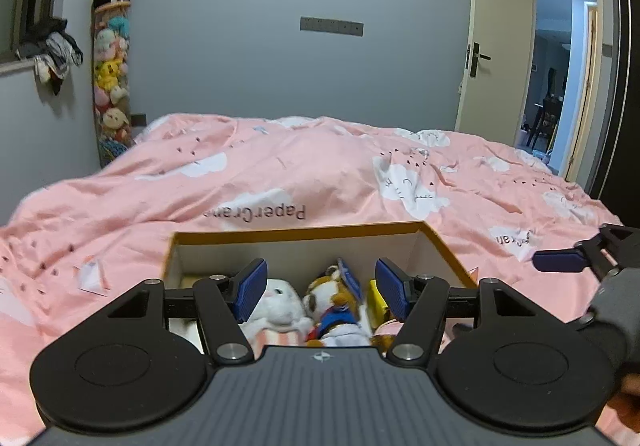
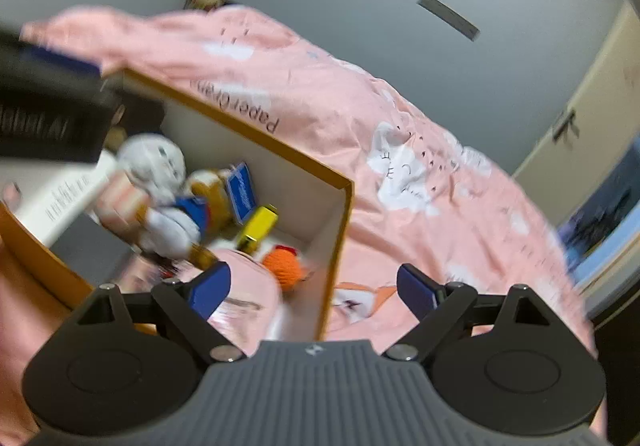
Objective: Organize objects
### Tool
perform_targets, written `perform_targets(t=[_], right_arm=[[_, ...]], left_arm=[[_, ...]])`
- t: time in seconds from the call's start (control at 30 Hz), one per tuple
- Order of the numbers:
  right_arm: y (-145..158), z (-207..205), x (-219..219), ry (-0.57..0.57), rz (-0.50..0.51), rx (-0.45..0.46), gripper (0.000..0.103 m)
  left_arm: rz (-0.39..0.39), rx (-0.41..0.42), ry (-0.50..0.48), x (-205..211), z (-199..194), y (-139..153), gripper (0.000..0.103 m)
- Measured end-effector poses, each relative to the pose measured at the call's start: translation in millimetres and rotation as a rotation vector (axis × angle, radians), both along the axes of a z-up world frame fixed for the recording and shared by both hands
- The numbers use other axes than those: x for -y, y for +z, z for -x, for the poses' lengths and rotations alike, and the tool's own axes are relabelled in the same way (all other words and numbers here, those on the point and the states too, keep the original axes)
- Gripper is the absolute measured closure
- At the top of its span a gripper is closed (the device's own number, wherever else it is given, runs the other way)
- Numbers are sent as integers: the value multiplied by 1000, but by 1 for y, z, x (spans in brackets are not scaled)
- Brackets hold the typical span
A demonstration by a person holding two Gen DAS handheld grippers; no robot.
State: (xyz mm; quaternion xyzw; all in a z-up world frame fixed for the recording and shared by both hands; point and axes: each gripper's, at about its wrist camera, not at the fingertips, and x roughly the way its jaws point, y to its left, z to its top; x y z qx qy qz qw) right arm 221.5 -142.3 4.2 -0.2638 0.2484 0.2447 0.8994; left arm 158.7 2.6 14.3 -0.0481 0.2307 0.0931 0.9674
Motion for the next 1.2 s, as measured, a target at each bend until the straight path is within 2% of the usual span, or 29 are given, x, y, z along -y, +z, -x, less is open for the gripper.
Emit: perform_targets(t=[0.03,0.13,0.27,0.43,0.53,0.7,0.9,1.2], right_arm=[[-5,1,11,-9,-39,-15,12],[-4,-3,4,-30,-180,-73,10],[8,10,13,-63,-399,-163,6],[0,22,19,-116,-522,-211,5],[-8,31,21,-151,-524,-204,5],[-23,50,15,-121,-438,-126,5],[-37,47,7,-85,-413,-139,5],[-47,40,4,-98,-388,-159,5]], left_arm=[[-9,2,3,-1,5,1,30],[-12,7,36,-9,17,8,30],[-29,-8,80,-19,34,9,30],[-31,-46,113,-25,45,-4,30],[-47,-68,118,-24,46,-12,30],[-38,-91,126,-23,47,-23,29],[-49,-146,138,-24,44,-40,28],[-39,-152,116,-19,46,-46,27]])
